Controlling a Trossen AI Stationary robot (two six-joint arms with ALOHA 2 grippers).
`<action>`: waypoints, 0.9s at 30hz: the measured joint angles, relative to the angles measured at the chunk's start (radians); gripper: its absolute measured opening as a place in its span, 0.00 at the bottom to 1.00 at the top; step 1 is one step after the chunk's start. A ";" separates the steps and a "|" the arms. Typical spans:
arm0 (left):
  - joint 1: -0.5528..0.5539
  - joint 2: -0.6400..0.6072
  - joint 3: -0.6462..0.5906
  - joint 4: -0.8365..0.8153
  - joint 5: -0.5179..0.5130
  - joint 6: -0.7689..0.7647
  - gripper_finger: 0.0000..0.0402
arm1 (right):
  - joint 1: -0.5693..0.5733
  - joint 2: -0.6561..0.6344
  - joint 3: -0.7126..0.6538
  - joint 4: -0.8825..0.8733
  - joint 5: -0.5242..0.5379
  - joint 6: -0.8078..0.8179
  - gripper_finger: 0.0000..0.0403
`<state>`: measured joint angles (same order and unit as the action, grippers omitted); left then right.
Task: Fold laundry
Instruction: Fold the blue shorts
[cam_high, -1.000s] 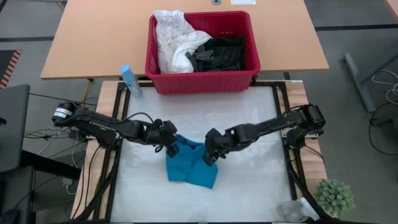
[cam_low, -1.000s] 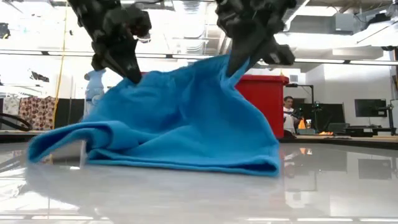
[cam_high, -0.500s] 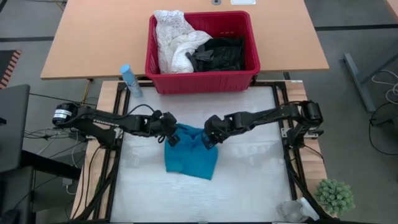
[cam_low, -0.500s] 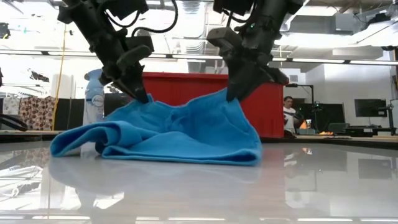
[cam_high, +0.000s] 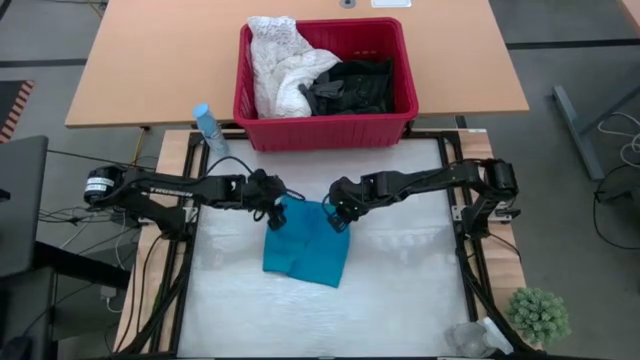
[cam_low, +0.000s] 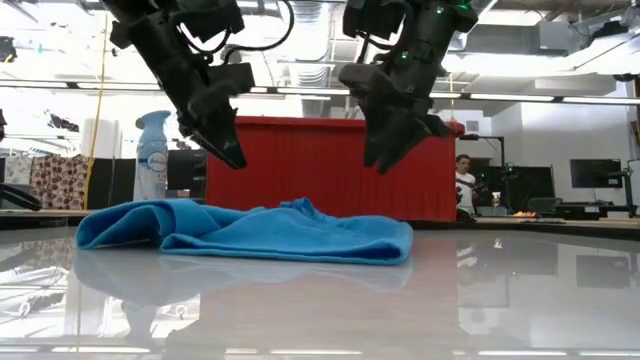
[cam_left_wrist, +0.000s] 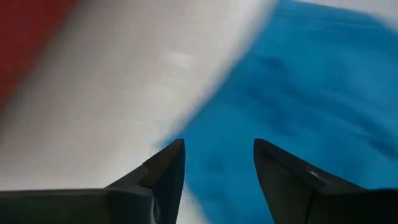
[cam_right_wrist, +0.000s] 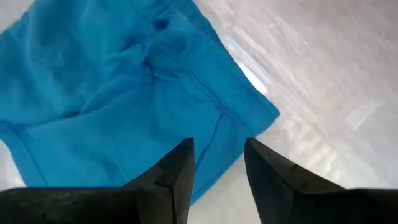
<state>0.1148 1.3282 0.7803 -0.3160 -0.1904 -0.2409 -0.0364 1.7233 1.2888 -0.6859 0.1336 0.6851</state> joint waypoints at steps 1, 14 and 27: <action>0.000 -0.006 0.000 -0.001 0.094 0.012 0.45 | 0.003 -0.001 0.000 0.005 -0.014 -0.034 0.42; -0.284 -0.035 -0.020 0.003 0.151 0.053 0.45 | 0.294 0.000 0.000 0.082 0.011 -0.245 0.40; -0.331 -0.034 -0.130 0.110 0.043 -0.110 0.45 | 0.356 0.141 -0.007 0.278 0.018 -0.214 0.36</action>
<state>-0.2159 1.2938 0.6498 -0.2063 -0.1471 -0.3511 0.3199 1.8639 1.2821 -0.4084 0.1512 0.4709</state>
